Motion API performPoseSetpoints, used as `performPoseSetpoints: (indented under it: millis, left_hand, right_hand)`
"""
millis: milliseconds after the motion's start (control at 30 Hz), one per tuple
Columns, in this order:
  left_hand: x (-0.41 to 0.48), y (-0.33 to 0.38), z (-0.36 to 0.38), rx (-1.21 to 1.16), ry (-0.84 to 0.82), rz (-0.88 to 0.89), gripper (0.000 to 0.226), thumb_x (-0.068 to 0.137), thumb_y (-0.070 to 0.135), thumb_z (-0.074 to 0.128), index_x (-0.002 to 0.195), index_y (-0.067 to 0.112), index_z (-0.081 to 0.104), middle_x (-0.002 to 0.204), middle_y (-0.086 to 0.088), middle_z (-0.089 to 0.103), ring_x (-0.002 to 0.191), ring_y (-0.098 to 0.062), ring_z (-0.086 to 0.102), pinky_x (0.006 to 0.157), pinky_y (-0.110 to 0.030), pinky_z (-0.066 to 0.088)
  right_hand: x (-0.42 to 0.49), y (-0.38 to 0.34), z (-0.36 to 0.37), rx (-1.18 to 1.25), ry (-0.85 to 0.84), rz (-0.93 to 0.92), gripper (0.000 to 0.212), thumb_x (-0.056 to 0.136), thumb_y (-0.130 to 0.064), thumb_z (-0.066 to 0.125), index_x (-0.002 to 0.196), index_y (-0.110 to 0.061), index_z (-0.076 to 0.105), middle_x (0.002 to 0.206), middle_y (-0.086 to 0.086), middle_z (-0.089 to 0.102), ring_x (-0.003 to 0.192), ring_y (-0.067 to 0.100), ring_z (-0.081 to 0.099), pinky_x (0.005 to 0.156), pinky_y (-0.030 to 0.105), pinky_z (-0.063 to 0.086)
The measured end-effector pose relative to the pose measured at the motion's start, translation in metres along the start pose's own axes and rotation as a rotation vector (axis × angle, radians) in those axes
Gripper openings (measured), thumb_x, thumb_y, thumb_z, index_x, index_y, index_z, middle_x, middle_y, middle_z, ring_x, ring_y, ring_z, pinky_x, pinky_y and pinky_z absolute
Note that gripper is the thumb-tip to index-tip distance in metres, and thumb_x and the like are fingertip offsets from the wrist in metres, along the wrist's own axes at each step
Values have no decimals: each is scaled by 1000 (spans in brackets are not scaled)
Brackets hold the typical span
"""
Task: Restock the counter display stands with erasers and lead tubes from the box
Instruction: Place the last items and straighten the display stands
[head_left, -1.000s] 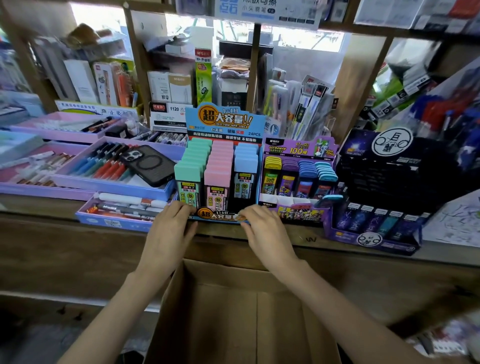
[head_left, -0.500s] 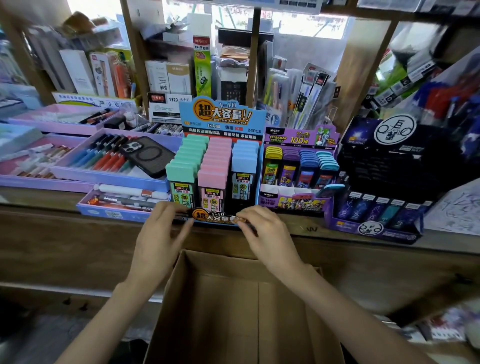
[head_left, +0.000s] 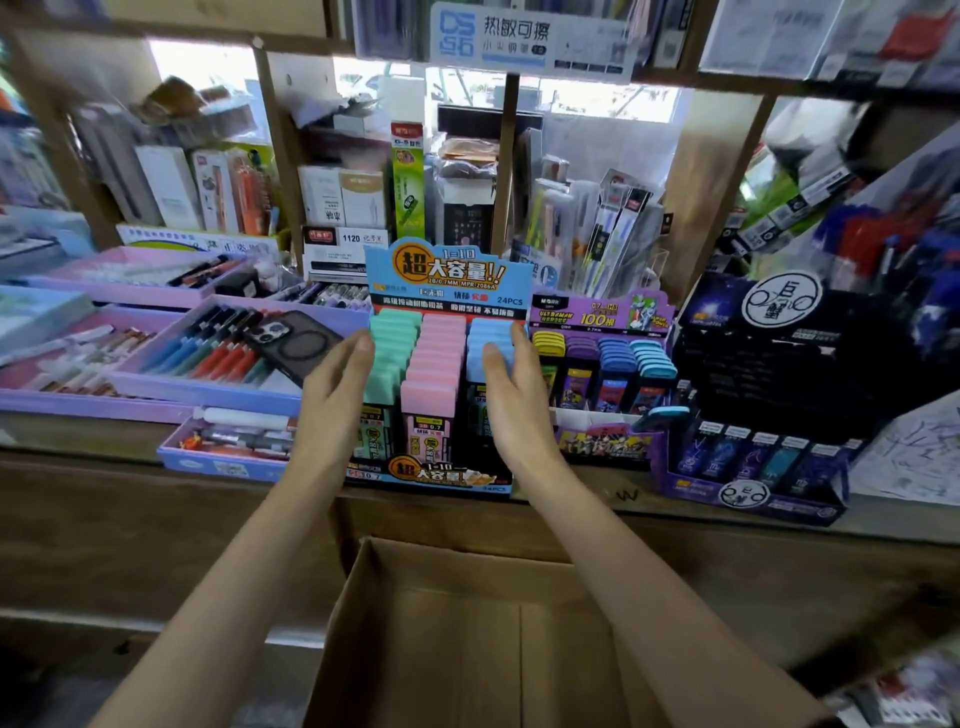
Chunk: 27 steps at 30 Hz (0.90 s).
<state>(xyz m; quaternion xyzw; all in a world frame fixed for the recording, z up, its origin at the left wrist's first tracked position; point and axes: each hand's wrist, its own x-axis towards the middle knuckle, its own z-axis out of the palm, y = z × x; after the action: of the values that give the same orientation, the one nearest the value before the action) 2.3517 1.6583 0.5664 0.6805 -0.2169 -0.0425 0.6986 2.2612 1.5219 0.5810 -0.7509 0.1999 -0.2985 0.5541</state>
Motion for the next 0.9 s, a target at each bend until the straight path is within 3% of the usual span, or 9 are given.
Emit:
performPoseSetpoints:
  millis: [100, 200, 300, 367, 433, 533, 633, 800, 900]
  left_hand:
    - [12, -2, -7, -65, -32, -29, 23, 96, 26, 51, 116, 31, 60, 110, 24, 64, 110, 2, 56, 90, -19, 45]
    - [29, 7, -8, -142, -45, -126, 32, 94, 22, 52, 126, 19, 57, 132, 0, 56, 123, -19, 49, 109, -43, 34]
    - [39, 10, -5, -121, -99, -137, 36, 94, 23, 53, 129, 20, 55, 134, 3, 54, 121, -12, 49, 107, -30, 35]
    - [39, 10, -3, -60, -126, -81, 39, 94, 25, 52, 133, 21, 52, 130, 9, 53, 111, -1, 49, 91, -13, 34]
    - [40, 9, -1, -38, -136, -56, 40, 94, 27, 52, 134, 22, 51, 131, 11, 52, 112, 1, 47, 89, -12, 31]
    - [46, 13, -1, -104, -168, -122, 39, 94, 23, 51, 133, 22, 52, 139, 5, 49, 127, -9, 43, 110, -30, 29]
    - [47, 15, -2, -121, -216, -160, 38, 94, 21, 49, 131, 28, 51, 142, 3, 47, 133, -17, 40, 115, -44, 24]
    - [43, 20, -5, -119, -211, -131, 40, 97, 26, 45, 137, 21, 47, 144, 3, 45, 133, -16, 40, 115, -40, 24]
    - [33, 26, -14, 198, -188, 127, 40, 98, 29, 46, 138, 22, 45, 146, 10, 38, 135, -9, 34, 108, -27, 25]
  right_hand:
    - [2, 0, -1, 6, 13, 4, 53, 101, -30, 37, 149, -23, 18, 152, -10, 23, 123, -7, 22, 101, 16, 18]
    - [7, -2, -1, 32, 53, -3, 52, 101, -28, 37, 149, -21, 18, 153, -9, 22, 129, -3, 24, 105, 19, 21]
    - [10, -5, 6, 44, 81, 1, 52, 101, -25, 38, 148, -19, 18, 153, -7, 20, 137, 2, 23, 111, 19, 21]
    - [9, -1, 10, 73, 140, -6, 46, 100, -21, 40, 143, -16, 26, 139, -5, 34, 114, -19, 37, 90, -1, 32]
    - [8, 1, 13, 87, 163, 8, 44, 100, -22, 40, 142, -18, 28, 126, -12, 34, 102, -19, 41, 78, -2, 32]
    - [6, -1, 17, 75, 140, 21, 50, 100, -29, 38, 147, -23, 22, 126, -21, 28, 107, -12, 29, 91, 12, 25]
    - [6, -1, 15, 44, 107, 11, 53, 100, -31, 38, 149, -23, 19, 143, -16, 26, 120, -7, 26, 98, 15, 20]
    - [2, -3, -2, -216, 18, -153, 49, 101, -25, 38, 146, -14, 25, 137, -3, 34, 117, -19, 26, 96, -5, 14]
    - [8, -9, -7, -594, -66, -411, 46, 101, -26, 36, 144, -12, 32, 156, -1, 16, 143, 8, 6, 116, 22, 2]
